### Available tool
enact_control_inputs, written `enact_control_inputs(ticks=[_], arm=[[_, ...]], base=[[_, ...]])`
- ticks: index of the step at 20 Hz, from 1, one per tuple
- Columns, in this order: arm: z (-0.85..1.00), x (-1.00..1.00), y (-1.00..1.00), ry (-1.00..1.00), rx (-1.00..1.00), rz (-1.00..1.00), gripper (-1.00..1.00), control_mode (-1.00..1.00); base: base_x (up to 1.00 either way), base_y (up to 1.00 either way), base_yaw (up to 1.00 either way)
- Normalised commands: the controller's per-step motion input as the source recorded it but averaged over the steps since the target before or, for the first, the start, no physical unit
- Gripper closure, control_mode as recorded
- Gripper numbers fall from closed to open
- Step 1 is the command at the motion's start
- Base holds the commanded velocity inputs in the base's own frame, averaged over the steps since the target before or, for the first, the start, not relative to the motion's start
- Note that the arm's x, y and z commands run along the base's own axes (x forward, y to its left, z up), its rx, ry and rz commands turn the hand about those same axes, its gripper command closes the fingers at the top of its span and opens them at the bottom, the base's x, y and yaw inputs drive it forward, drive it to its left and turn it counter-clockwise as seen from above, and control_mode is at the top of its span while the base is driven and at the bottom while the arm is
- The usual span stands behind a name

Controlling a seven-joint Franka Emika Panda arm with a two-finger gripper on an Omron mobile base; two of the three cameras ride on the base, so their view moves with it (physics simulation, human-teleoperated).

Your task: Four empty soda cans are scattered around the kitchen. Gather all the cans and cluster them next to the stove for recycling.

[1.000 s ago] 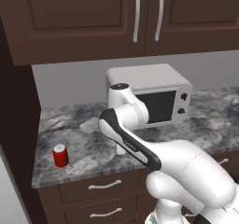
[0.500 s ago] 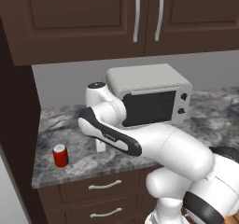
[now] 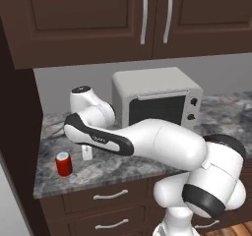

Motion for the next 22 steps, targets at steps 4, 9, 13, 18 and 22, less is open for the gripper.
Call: enact_control_inputs(ticks=[4,9,13,18,22], arm=[[-0.09,0.04,0.31,0.0,0.0,0.02,-1.0,-1.0],[-0.19,0.06,0.33,-0.02,-0.02,0.0,-1.0,-1.0],[-0.01,0.23,0.27,0.0,0.0,0.0,-1.0,-1.0],[-0.02,0.3,0.23,0.0,0.0,0.0,-1.0,-1.0],[-0.07,0.39,0.17,0.0,0.0,0.0,-1.0,-1.0]], base=[[0.0,0.0,0.0],[0.0,0.0,0.0],[0.0,0.0,0.0],[0.0,0.0,0.0],[0.0,0.0,0.0]])
